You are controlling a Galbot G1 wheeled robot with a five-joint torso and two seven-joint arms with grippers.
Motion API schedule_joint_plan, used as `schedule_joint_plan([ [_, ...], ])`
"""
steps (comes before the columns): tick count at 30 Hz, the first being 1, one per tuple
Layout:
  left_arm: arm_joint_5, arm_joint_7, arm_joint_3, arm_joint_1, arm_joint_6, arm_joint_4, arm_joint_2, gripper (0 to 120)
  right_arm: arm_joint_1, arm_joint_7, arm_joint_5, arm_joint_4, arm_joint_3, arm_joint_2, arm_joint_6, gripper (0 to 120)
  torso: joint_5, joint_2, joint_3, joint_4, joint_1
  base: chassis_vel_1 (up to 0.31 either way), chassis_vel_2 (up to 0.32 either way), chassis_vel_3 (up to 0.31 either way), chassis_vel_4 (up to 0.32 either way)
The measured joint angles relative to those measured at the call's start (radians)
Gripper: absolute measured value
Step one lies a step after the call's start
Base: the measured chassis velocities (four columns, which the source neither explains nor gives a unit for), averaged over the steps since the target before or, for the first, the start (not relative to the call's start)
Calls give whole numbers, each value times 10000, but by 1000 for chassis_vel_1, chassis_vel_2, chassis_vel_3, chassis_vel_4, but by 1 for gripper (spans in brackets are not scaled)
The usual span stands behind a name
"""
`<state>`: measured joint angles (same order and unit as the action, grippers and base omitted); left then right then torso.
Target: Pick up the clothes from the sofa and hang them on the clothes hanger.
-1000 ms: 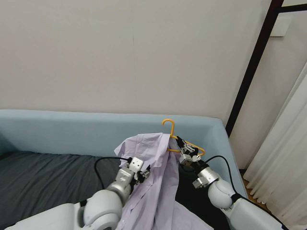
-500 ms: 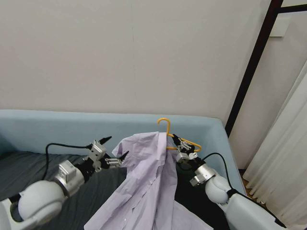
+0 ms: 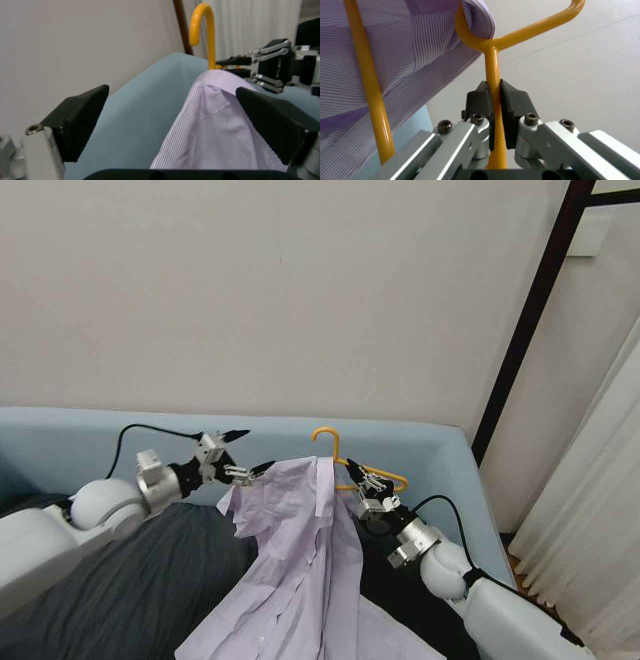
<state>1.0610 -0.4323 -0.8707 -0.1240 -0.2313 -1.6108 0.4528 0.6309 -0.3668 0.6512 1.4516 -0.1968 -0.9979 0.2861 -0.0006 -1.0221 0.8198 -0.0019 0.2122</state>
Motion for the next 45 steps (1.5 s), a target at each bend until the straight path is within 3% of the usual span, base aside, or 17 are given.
schedule_joint_plan([
  [2, 162, -1470, -816, -1139, 67, 657, 396, 100, 49, -4, 69, 35, 114, 6, 29, 4, 5, -1, -1, 3, -1, 0, 0, 0, 0],
  [4, 161, -2021, -1338, -1792, 157, 1157, 772, 98, 121, -7, 145, 76, 204, 6, 66, 4, -1, 0, -1, 10, -2, 0, 0, 0, 0],
  [15, -178, -2672, -3215, -3236, 496, 2699, 2477, 95, 522, -46, 690, 370, 788, 211, 354, 4, -1, 0, -1, 0, -1, 0, 0, 0, 0],
  [21, -332, -2605, -3794, -3540, 495, 2997, 2897, 90, 526, -72, 1339, 374, 1026, 164, 670, 4, -3, 0, -1, 9, -2, 0, 0, 0, 0],
  [26, -454, -2593, -3932, -3535, 548, 3003, 3033, 70, 519, -150, 2110, 354, 1353, 87, 1112, 4, -2, -1, -2, 7, -2, 0, 0, 0, 0],
  [35, -619, -2564, -3961, -3337, 550, 3555, 3313, 40, 472, -145, 2060, 418, 1309, 106, 1123, 4, -3, -1, -2, 6, -3, 0, 0, 0, 0],
  [45, -694, -2589, -3938, -3163, 511, 3387, 3226, 2, 535, -110, 2071, 403, 1136, 75, 1124, 4, -2, -1, -2, 6, -2, 0, 0, 0, 0],
])
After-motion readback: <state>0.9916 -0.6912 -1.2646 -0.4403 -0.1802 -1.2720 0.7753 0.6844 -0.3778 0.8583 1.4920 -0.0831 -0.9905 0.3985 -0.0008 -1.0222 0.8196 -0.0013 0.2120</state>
